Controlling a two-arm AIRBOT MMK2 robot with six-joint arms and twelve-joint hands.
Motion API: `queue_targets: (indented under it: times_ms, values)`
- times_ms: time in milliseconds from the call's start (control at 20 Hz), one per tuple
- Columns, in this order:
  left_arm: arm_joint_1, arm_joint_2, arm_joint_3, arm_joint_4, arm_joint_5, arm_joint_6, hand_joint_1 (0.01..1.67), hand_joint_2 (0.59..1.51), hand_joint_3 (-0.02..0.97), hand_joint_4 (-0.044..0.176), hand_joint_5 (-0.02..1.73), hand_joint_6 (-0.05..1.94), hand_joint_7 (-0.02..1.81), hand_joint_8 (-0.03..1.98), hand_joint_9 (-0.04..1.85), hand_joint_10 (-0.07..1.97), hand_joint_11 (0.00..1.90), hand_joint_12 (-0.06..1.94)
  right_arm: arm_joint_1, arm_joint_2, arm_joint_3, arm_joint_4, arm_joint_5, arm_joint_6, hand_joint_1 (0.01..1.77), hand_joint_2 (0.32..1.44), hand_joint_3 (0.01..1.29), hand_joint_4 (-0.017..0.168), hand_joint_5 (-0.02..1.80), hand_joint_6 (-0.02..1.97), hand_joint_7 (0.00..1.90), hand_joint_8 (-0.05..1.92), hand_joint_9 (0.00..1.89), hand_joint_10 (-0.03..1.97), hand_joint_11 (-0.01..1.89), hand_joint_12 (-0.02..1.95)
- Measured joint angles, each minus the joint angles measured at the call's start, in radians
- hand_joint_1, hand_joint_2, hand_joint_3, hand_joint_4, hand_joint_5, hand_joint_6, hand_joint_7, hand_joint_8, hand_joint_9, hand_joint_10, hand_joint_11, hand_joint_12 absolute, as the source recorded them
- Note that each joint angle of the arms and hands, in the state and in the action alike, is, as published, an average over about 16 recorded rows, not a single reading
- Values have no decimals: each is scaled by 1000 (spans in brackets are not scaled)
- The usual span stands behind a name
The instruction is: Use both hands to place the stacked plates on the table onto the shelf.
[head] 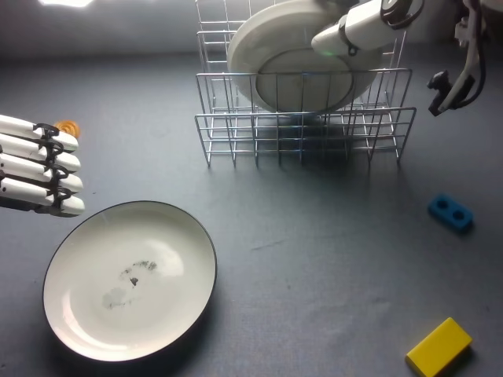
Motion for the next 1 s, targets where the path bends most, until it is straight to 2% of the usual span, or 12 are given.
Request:
queue_targets:
  times_ms: [300,500,650,850,1000]
  values:
    - [11,0,-1,-1,-3,0,16,1071,20,2,288,20,268,0,212,13,139,32,-2,13,-1,0,35,-5,1089,1130,11,-5,667,789,811,467,599,838,260,1644]
    - [34,0,-8,-1,-5,0,16,1071,20,2,280,21,260,0,206,13,136,32,9,37,-18,-2,87,-15,1069,1112,11,-6,645,530,789,230,537,746,181,1585]
    - [60,-1,-17,-6,0,0,16,1072,20,2,276,20,256,0,202,13,134,31,19,63,-45,-16,153,-42,1061,1091,11,-4,636,341,769,158,497,671,126,1537]
    - [98,-9,-29,-23,24,0,16,1075,20,2,261,20,245,0,192,13,130,32,27,101,-100,-57,262,-108,1057,1081,11,-3,621,249,727,87,455,575,74,1468]
    - [130,-18,-39,-42,52,0,16,1077,20,2,252,20,240,1,193,13,134,31,23,128,-154,-93,347,-187,1059,1067,11,-2,530,175,611,57,376,454,48,1230]
